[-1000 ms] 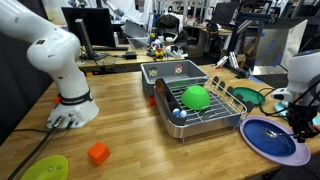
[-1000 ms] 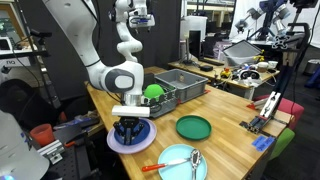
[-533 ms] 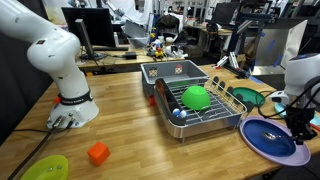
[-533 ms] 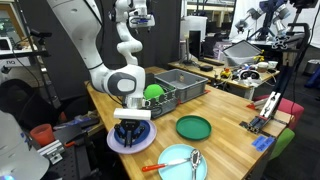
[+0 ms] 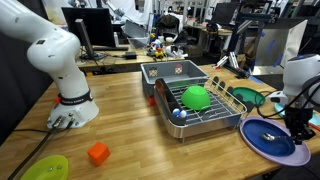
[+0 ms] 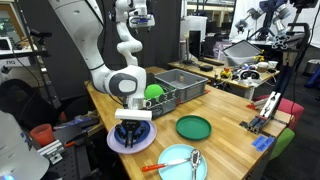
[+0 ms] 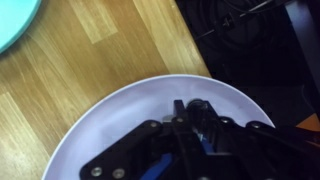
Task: Put the spoon on the light blue plate on the dark blue plate
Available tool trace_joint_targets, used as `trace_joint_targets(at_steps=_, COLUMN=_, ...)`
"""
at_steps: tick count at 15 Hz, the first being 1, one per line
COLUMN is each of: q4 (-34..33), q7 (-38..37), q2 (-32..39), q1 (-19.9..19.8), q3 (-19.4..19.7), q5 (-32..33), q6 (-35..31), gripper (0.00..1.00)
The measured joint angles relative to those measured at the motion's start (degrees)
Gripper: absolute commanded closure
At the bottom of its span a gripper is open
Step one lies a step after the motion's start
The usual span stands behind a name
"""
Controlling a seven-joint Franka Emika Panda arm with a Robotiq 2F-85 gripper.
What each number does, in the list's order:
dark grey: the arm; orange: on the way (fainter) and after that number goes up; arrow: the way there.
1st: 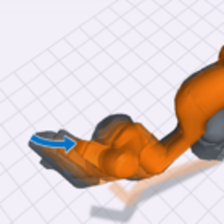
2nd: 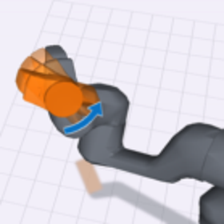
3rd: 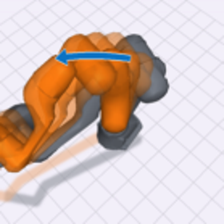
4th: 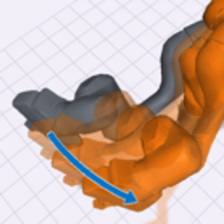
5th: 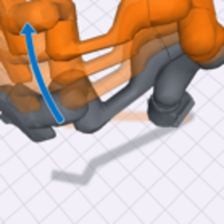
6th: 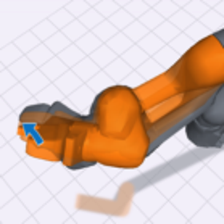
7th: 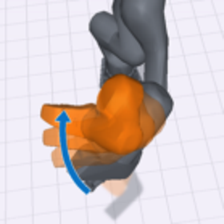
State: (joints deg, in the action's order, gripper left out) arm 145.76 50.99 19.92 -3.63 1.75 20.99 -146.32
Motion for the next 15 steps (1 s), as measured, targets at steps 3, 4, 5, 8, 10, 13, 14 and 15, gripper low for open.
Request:
trace_joint_targets(at_steps=3, q4=-0.3, q7=0.0, q2=0.1, q1=-0.1, q3=0.0, q5=0.0, q6=0.0, gripper=0.27)
trace_joint_targets(at_steps=4, q4=-0.3, q7=0.0, q2=0.1, q1=-0.1, q3=0.0, q5=0.0, q6=0.0, gripper=0.21)
trace_joint_targets(at_steps=5, q4=-0.4, q7=0.0, q2=0.1, q1=-0.1, q3=0.0, q5=0.0, q6=0.0, gripper=0.13)
trace_joint_targets(at_steps=8, q4=-0.4, q7=0.0, q2=0.1, q1=-0.5, q3=0.0, q5=0.0, q6=0.0, gripper=0.00)
trace_joint_targets(at_steps=10, q4=-0.4, q7=0.0, q2=0.1, q1=-0.9, q3=0.0, q5=-0.1, q6=0.0, gripper=0.00)
trace_joint_targets(at_steps=13, q4=-0.4, q7=0.0, q2=0.1, q1=-1.5, q3=0.0, q5=-0.2, q6=0.0, gripper=0.00)
trace_joint_targets(at_steps=14, q4=-0.4, q7=0.0, q2=0.0, q1=-1.7, q3=0.0, q5=-0.5, q6=0.0, gripper=0.00)
trace_joint_targets(at_steps=15, q4=-0.3, q7=0.2, q2=-0.1, q1=-1.8, q3=-0.1, q5=-1.1, q6=-0.1, gripper=0.00)
